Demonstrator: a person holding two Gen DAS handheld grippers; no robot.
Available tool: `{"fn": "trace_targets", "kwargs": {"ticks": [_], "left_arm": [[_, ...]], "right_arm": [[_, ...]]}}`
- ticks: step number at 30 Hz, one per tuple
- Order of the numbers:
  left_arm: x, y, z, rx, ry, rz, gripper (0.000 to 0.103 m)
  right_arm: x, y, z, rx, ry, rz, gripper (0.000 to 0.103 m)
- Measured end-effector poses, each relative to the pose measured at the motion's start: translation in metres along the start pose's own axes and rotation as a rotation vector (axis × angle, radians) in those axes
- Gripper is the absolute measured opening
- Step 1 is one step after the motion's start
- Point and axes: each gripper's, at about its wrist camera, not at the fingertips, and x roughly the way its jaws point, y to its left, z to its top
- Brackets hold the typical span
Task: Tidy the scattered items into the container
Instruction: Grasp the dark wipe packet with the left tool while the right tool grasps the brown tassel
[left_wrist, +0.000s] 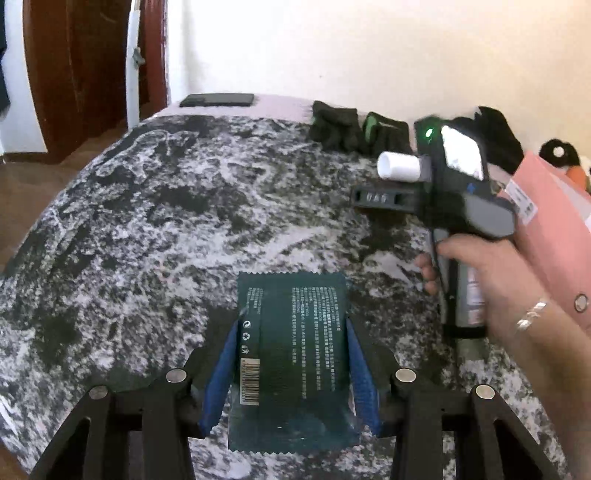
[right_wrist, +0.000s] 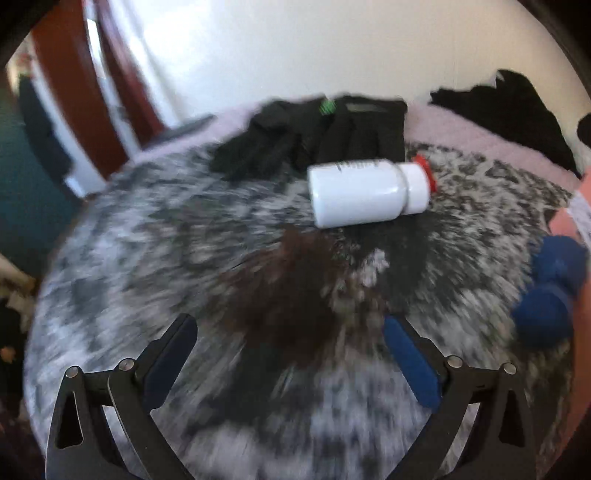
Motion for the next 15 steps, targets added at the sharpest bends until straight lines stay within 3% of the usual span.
{"fn": "trace_targets", "kwargs": {"ticks": [1, 2, 4, 6, 10, 15], "left_arm": [[-0.001, 0.002, 0.002, -0.013, 0.001, -0.007, 0.048], [-0.002, 0.004, 0.003, -0.025, 0.0, -0.018, 0.048], [-0.005, 0.003, 0.005, -0.032, -0.009, -0.029, 0.048], [-0.007, 0.0, 0.005, -0.029, -0.013, -0.033, 0.048], [-0.015, -0.013, -0.001, -0.006, -0.025, -0.048, 0.048], [-0.028, -0.044, -0.014, 0.058, -0.047, -0.04, 0.048]], "right_arm": [[0.002, 0.003, 0.0, -0.037, -0.015, -0.03, 0.091], [0.004, 0.007, 0.001, -0.074, -0.029, -0.06, 0.058], [-0.007, 0.007, -0.004, -0.091, -0.017, 0.003, 0.017], [-0.029, 0.002, -0.017, -0.067, 0.016, 0.117, 0.017], [-0.096, -0.006, -0.061, -0.099, -0.013, 0.262, 0.017], [-0.198, -0.026, -0.13, -0.132, -0.099, 0.329, 0.017]]}}
